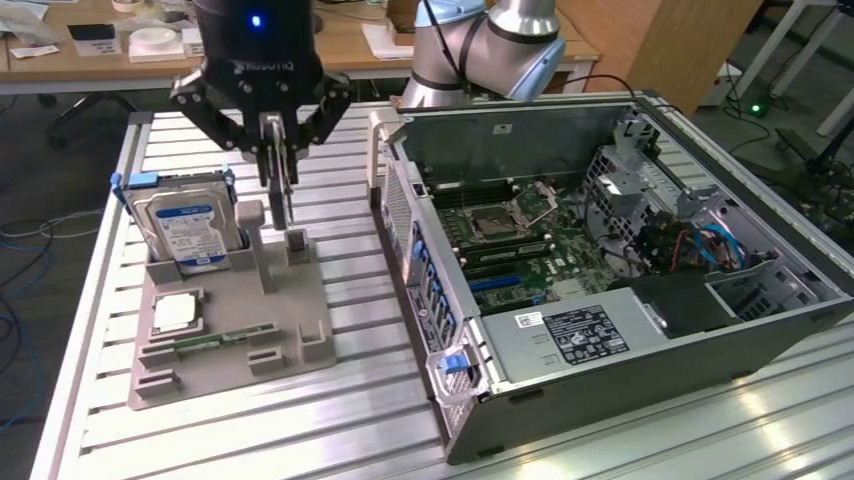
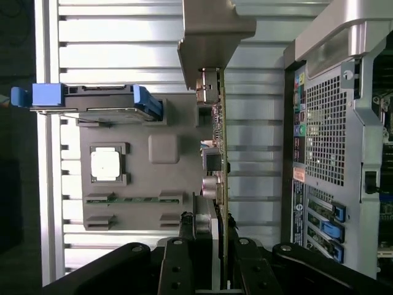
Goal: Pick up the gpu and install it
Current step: 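Pick up the gpu and move the gpu toward the slot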
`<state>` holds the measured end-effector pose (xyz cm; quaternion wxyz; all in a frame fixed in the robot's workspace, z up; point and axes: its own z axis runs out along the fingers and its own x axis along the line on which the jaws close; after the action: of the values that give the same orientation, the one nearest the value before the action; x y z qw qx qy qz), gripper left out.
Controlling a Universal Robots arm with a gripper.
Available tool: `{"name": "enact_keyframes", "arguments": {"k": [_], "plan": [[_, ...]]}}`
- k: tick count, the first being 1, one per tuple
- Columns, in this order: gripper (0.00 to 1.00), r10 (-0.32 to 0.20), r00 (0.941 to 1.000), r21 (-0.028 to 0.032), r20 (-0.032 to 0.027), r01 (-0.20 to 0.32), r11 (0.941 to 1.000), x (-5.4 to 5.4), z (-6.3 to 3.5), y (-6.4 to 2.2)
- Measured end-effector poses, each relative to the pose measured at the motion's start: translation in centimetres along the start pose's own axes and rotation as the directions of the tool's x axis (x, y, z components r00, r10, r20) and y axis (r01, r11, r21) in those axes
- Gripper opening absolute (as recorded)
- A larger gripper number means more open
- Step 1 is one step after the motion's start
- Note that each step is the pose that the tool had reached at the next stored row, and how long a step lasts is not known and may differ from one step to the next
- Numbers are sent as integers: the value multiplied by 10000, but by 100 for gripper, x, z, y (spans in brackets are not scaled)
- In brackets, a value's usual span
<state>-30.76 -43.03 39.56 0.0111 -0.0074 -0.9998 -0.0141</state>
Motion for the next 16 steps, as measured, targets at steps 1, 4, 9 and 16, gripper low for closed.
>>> {"name": "enact_keyframes", "arguments": {"k": [1, 4, 9, 16], "plan": [[28, 0, 10000, 0, 0, 0, 10000, 1, -45, 1], [28, 0, 10000, 0, -1, 0, 10000, 4, -180, 5], [28, -2, 10000, -1, 5, 2, 10000, 6, -220, 6], [28, -4, 10000, 0, 30, 4, 10000, -71, -219, 7]]}}
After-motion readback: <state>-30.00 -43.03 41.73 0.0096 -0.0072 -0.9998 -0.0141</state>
